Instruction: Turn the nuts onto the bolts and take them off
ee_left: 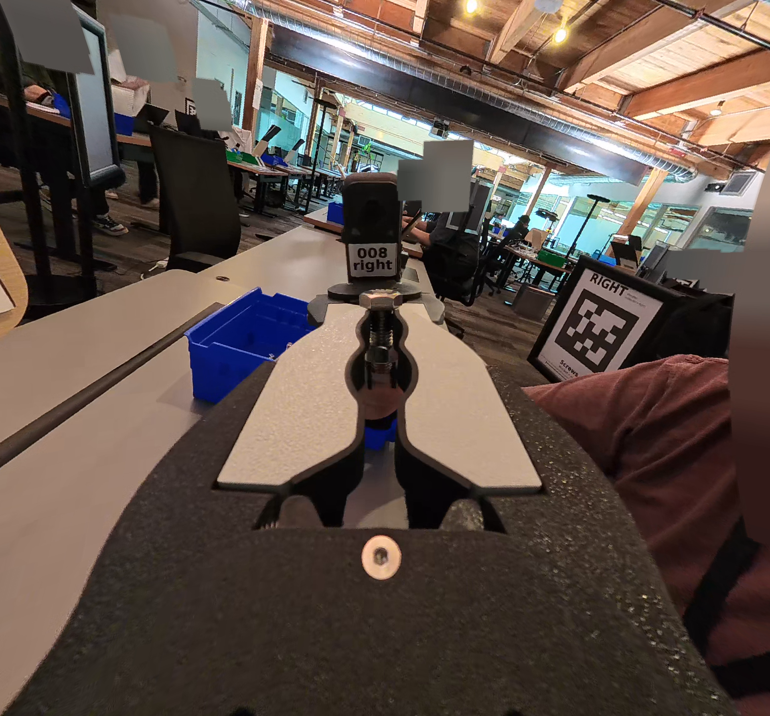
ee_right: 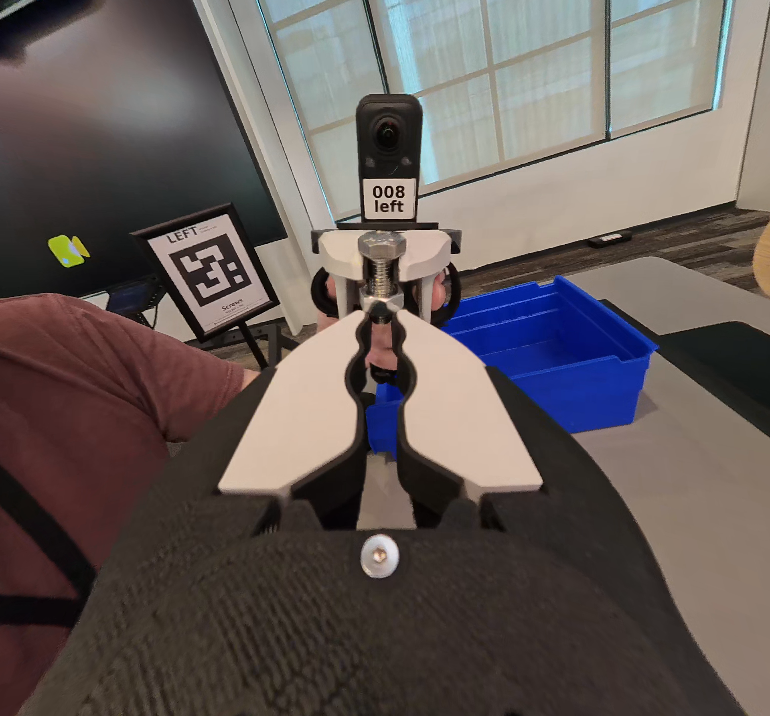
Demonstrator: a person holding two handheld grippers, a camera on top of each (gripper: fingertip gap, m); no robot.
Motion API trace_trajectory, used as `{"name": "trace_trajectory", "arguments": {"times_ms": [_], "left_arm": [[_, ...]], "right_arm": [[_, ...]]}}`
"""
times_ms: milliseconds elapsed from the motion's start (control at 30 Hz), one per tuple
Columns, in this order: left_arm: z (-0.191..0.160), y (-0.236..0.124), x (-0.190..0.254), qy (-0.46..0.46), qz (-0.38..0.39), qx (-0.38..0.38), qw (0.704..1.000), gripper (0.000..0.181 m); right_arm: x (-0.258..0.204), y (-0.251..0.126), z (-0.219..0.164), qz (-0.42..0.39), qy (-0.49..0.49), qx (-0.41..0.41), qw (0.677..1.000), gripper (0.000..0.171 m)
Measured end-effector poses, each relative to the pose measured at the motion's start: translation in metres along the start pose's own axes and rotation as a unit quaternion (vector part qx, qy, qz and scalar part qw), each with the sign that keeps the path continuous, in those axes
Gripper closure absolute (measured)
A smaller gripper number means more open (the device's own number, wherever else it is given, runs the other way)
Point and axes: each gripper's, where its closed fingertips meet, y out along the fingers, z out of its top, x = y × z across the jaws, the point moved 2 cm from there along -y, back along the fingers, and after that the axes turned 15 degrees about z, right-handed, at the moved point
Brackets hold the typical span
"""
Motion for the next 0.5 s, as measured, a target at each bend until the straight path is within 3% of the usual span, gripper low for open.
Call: {"name": "trace_trajectory", "arguments": {"times_ms": [500], "left_arm": [[-0.009,0.002,-0.01,0.038,0.051,-0.023,0.998,0.172]], "right_arm": [[0.011,-0.007,-0.007,-0.052,-0.03,-0.055,0.997,0.162]]}}
